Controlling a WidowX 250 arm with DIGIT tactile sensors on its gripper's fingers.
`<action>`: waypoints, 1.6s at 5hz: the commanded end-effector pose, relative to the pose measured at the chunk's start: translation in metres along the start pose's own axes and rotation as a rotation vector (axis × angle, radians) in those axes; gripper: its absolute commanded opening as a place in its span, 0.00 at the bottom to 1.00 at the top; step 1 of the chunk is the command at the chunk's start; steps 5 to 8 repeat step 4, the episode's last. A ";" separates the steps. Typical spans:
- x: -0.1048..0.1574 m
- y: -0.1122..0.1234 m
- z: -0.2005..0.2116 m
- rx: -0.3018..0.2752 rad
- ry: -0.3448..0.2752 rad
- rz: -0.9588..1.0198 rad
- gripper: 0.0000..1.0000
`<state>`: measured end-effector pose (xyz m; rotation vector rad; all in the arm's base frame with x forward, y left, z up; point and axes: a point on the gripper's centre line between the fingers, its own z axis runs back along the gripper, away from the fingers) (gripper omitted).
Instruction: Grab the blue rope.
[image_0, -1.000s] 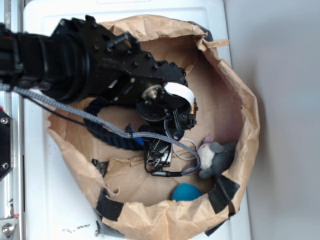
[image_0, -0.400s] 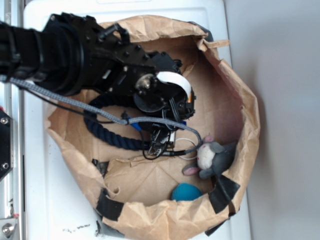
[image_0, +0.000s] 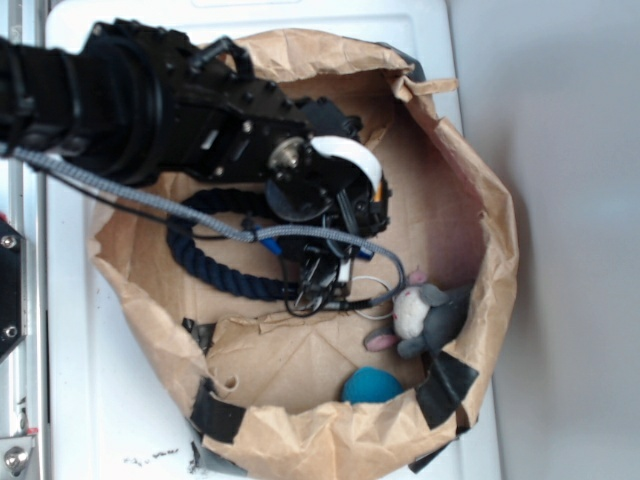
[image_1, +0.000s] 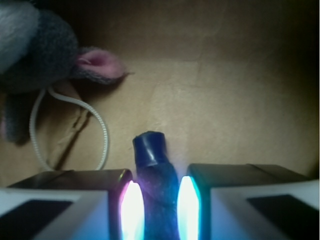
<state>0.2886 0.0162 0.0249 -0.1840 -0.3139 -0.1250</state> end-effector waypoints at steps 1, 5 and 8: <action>0.032 -0.001 0.101 -0.005 -0.013 0.097 0.00; 0.045 0.015 0.160 0.101 0.001 0.157 0.00; 0.045 0.015 0.160 0.101 0.001 0.157 0.00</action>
